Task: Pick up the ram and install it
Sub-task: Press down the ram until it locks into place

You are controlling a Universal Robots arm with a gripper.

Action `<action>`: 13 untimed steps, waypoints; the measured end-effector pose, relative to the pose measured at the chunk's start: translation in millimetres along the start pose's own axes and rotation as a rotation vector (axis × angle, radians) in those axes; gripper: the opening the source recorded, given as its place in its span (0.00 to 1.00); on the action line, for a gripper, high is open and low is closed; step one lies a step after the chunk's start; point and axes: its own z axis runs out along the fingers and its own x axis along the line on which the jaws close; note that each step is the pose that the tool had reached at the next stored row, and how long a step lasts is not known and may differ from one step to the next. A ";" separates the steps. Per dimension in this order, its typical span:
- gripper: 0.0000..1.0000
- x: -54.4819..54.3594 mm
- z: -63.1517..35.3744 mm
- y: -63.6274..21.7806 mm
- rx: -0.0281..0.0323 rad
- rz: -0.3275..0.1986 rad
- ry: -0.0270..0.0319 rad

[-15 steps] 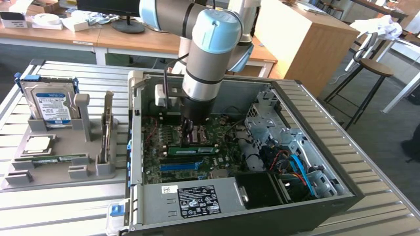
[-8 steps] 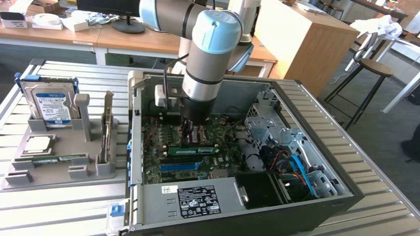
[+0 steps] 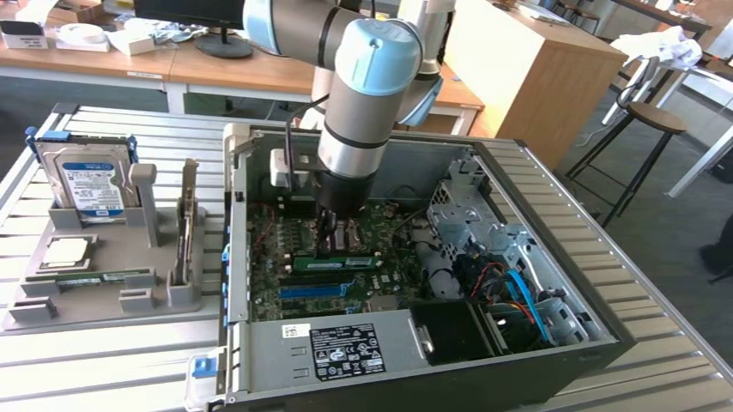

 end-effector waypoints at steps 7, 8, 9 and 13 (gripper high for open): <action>0.10 0.0 1.3 -0.1 0.0000 0.000 0.0001; 0.10 0.0 1.3 0.0 0.0000 0.000 0.0001; 0.10 0.0 1.3 0.0 0.0000 0.000 -0.0001; 0.10 0.0 2.4 -0.1 0.0000 0.000 -0.0002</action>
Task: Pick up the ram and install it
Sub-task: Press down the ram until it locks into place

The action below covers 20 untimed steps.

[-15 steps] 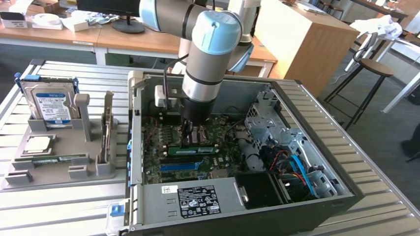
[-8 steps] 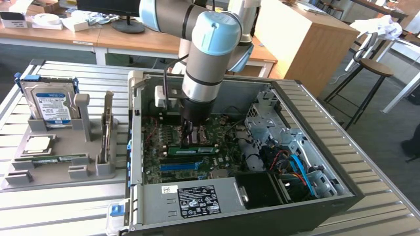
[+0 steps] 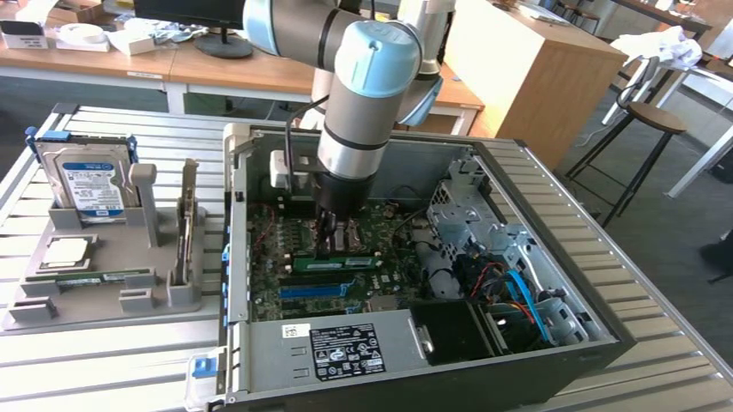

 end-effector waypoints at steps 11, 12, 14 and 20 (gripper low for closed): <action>0.10 0.1 1.4 0.0 -0.0001 0.000 0.0000; 0.10 0.1 1.6 0.0 -0.0001 0.000 0.0002; 0.10 0.1 1.8 0.0 -0.0001 0.000 0.0003; 0.10 0.1 2.3 -0.1 0.0000 0.000 -0.0001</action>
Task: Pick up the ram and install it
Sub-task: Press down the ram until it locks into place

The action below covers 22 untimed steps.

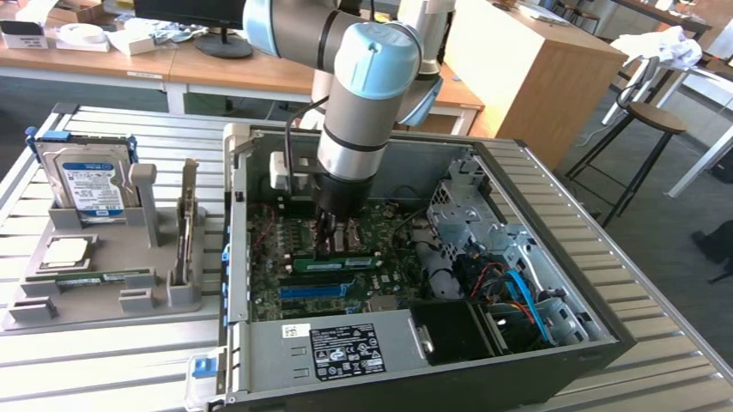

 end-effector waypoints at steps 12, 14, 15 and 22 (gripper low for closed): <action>0.10 0.0 0.8 0.0 0.0000 0.000 0.0002; 0.10 0.1 1.2 0.0 -0.0001 0.000 0.0004; 0.10 0.1 1.2 -0.1 -0.0001 0.000 0.0004; 0.10 -0.2 -0.2 -0.2 0.0014 0.000 -0.0017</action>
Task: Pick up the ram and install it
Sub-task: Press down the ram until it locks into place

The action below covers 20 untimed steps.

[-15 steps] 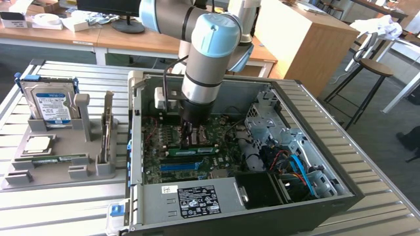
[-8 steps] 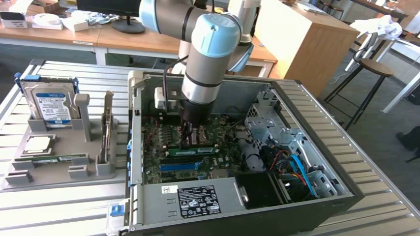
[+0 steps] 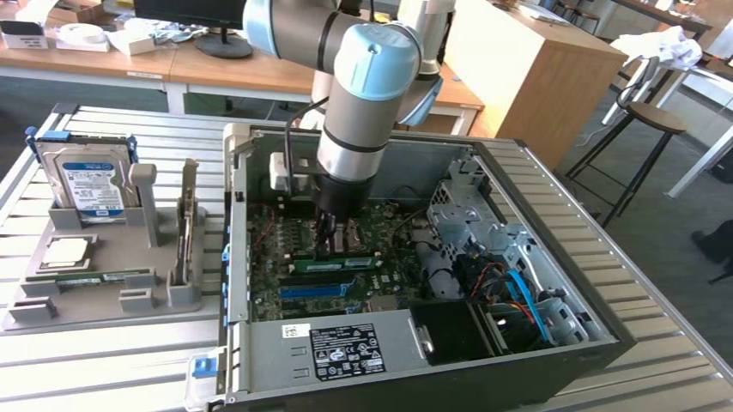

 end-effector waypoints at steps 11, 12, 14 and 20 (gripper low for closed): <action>0.10 -0.4 -24.8 1.0 -0.0014 0.000 0.0017; 0.10 -0.5 -27.0 1.0 -0.0013 0.000 0.0016; 0.10 -0.6 -32.2 1.2 -0.0014 0.000 0.0017; 0.10 -1.0 -46.7 1.7 -0.0013 0.000 0.0017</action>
